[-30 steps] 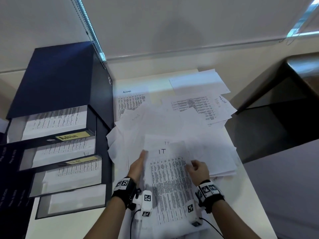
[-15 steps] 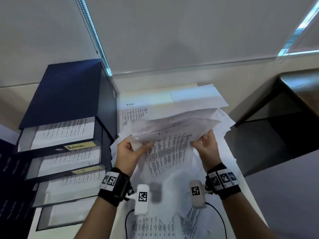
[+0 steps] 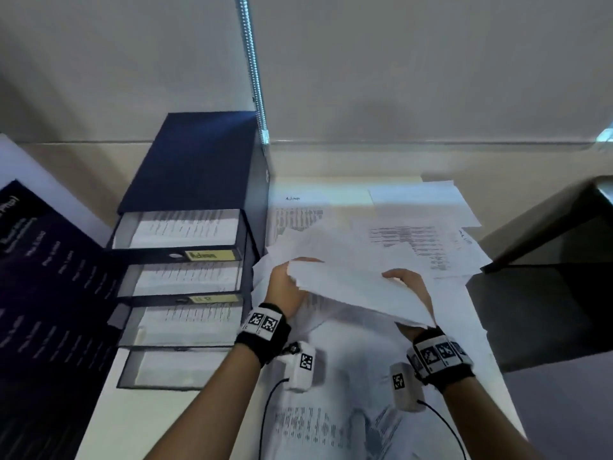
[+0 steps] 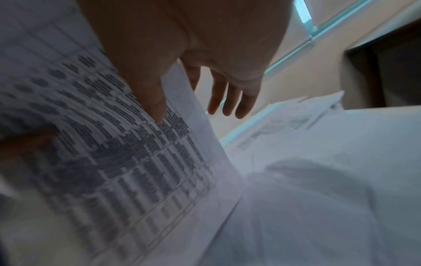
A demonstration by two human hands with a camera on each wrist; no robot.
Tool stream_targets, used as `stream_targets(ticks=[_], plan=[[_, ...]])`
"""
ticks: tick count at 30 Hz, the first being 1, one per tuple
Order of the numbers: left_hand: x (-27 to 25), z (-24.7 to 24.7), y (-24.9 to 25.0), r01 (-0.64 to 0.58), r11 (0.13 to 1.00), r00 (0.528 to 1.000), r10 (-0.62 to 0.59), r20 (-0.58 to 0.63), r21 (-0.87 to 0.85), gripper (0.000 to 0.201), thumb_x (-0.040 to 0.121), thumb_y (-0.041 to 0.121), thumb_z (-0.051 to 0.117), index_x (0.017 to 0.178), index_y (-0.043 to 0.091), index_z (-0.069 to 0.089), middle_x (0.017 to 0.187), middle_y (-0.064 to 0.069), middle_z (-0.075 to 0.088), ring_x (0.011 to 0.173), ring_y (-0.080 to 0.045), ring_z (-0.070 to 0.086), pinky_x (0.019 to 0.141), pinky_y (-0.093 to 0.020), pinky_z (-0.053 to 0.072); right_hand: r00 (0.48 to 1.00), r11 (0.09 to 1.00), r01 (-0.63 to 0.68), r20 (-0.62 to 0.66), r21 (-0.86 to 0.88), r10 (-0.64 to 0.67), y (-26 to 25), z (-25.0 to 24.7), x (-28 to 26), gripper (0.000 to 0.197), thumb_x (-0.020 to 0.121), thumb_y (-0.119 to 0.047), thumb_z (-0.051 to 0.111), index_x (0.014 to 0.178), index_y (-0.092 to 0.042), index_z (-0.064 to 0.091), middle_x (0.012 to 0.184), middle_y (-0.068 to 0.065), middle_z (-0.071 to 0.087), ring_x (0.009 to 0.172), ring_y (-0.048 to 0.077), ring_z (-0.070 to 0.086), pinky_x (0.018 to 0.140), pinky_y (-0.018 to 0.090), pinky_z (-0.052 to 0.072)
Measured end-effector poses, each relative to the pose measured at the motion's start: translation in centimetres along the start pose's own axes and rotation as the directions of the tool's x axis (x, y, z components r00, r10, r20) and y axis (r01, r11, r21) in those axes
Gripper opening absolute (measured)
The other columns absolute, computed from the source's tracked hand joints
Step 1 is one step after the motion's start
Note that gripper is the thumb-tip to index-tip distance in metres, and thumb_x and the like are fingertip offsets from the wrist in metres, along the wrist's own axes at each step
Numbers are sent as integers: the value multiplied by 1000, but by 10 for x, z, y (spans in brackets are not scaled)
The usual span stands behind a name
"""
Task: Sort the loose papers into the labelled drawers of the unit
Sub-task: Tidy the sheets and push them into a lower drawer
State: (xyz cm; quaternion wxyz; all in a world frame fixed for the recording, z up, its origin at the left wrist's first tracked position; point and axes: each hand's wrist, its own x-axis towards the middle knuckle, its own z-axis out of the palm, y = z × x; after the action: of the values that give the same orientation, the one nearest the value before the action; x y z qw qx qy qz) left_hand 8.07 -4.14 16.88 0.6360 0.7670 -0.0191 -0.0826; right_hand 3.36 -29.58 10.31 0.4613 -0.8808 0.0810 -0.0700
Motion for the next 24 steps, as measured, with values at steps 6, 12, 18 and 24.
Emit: stream_targets(ticks=[6, 12, 18, 24], plan=[[-28, -75, 58, -95, 986, 986, 75, -149, -134, 21, 86, 31, 73, 99, 15, 72, 91, 1, 77, 88, -15, 73, 77, -29, 59, 981, 955, 184, 16, 233, -193, -125, 0, 18, 11, 90, -17, 65, 100, -16, 60, 86, -7, 66, 77, 2, 62, 71, 24, 51], [-73, -159, 16, 64, 996, 981, -74, -179, -63, 43, 95, 31, 66, 132, 27, 44, 97, 5, 75, 88, -12, 72, 73, -31, 57, 977, 911, 181, 37, 371, -209, -203, 58, 4, 47, 96, -17, 60, 138, -23, 41, 121, -12, 62, 107, 6, 62, 98, 30, 50], [-152, -223, -54, 167, 986, 970, -163, -180, 4, 48, 99, 15, 45, 143, 34, 46, 136, 9, 61, 127, -14, 57, 111, -47, 42, 905, 930, -62, 414, 363, -101, -202, 140, -66, 83, 96, -8, 57, 152, -46, 9, 142, -33, 32, 126, 2, 48, 110, 31, 39], [-213, -273, -57, 303, 953, 938, -299, -173, -6, 46, 104, -2, 37, 127, 31, 58, 116, 7, 73, 111, -16, 68, 88, -26, 56, 774, 942, -158, 629, 296, -68, -178, 209, -139, 31, 94, -12, 62, 119, -29, 67, 131, -28, 52, 124, -10, 44, 119, 38, 27]])
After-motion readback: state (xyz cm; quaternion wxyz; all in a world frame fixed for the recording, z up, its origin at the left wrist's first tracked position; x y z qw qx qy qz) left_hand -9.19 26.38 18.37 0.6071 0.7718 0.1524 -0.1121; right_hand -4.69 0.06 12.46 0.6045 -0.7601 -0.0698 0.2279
